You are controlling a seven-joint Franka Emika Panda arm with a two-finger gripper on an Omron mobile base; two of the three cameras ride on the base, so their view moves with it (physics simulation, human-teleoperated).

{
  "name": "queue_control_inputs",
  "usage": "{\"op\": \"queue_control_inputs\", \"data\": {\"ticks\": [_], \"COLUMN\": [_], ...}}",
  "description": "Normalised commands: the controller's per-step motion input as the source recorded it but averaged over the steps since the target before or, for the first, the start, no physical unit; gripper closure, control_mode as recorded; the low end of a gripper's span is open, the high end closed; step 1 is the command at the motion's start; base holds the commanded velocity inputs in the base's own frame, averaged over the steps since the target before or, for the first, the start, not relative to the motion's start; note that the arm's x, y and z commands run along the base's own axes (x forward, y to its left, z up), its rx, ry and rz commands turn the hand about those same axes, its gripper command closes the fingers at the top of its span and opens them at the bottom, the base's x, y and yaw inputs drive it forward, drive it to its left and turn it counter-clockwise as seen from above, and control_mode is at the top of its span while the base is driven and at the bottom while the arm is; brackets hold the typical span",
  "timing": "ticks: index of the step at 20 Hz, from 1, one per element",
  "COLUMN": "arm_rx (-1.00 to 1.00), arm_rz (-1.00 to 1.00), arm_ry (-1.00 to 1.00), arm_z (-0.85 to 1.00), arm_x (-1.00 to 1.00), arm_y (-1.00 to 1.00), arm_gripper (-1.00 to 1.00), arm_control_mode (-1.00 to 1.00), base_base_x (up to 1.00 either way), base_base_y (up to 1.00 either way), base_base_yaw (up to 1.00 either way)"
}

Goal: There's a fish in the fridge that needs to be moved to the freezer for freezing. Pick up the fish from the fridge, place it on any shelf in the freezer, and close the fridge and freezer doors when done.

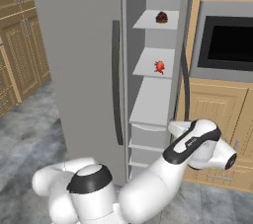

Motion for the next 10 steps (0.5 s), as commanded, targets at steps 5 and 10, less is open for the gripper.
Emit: {"op": "queue_control_inputs", "data": {"ticks": [5,10], "arm_rx": [0.03,0.02], "arm_rz": [0.05,0.06], "arm_ry": [0.00,0.00], "arm_z": [-0.03,-0.05], "arm_x": [0.29,0.19], "arm_y": [0.00,-0.02], "arm_gripper": [-1.00,-1.00], "arm_control_mode": [-1.00,-1.00], "base_base_x": [0.00,0.00], "base_base_y": [0.00,0.00], "base_base_yaw": [0.00,0.00]}}
